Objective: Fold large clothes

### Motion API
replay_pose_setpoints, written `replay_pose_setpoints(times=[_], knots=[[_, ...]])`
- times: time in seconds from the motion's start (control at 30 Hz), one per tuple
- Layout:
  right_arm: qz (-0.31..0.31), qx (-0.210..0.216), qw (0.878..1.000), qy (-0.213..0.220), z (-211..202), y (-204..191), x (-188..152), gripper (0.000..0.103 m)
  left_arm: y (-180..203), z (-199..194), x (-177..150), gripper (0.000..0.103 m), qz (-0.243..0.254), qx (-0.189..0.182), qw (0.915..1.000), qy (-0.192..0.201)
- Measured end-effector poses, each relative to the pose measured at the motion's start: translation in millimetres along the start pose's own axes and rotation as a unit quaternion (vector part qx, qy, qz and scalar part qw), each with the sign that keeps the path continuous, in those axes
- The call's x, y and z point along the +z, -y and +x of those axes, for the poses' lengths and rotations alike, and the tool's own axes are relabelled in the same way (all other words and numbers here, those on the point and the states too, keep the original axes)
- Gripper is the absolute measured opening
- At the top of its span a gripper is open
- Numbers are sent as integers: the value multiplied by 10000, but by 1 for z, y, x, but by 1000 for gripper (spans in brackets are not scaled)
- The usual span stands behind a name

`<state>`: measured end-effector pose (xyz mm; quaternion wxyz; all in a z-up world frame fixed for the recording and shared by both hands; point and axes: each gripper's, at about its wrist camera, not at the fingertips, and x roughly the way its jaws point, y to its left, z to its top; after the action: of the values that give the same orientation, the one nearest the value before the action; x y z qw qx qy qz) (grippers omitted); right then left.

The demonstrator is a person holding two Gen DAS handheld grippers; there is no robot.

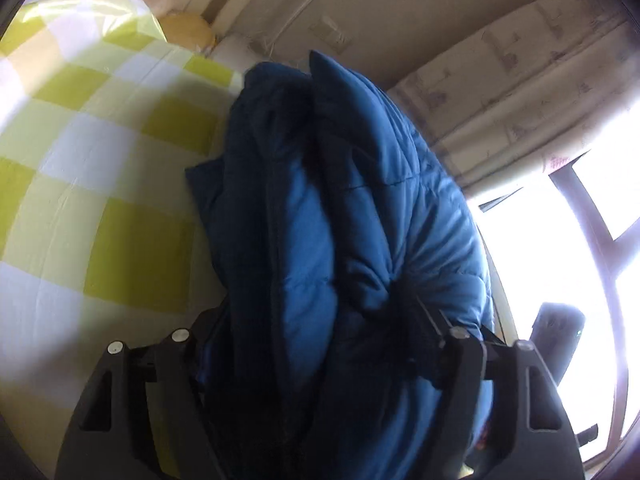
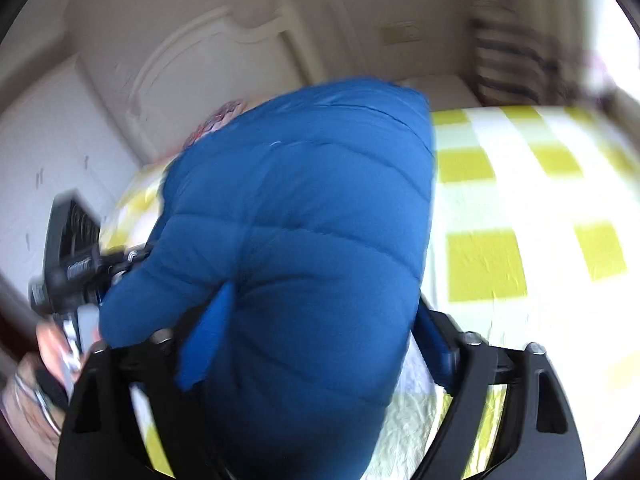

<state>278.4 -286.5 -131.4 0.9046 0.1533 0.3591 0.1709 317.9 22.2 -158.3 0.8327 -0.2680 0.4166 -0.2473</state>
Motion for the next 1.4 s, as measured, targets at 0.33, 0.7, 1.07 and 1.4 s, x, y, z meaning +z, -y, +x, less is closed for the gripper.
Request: replay_pose_setpoints(times=[0.33, 0.7, 1.07, 1.4], knots=[[-188, -485, 9964, 673, -83, -48, -31, 93, 77, -128, -31, 100, 1564, 2056, 9524, 1621], [-1234, -1209, 9646, 1992, -180, -134, -113, 98, 204, -219, -152, 101, 2625, 2684, 8683, 3241], [-1646, -2007, 9480, 1844, -174, -137, -142, 98, 179, -182, -193, 101, 2443, 2802, 8900, 2642], [-1642, -1995, 9496, 1774, -174, -137, -143, 98, 169, -178, -198, 101, 2440, 2806, 8930, 2534]])
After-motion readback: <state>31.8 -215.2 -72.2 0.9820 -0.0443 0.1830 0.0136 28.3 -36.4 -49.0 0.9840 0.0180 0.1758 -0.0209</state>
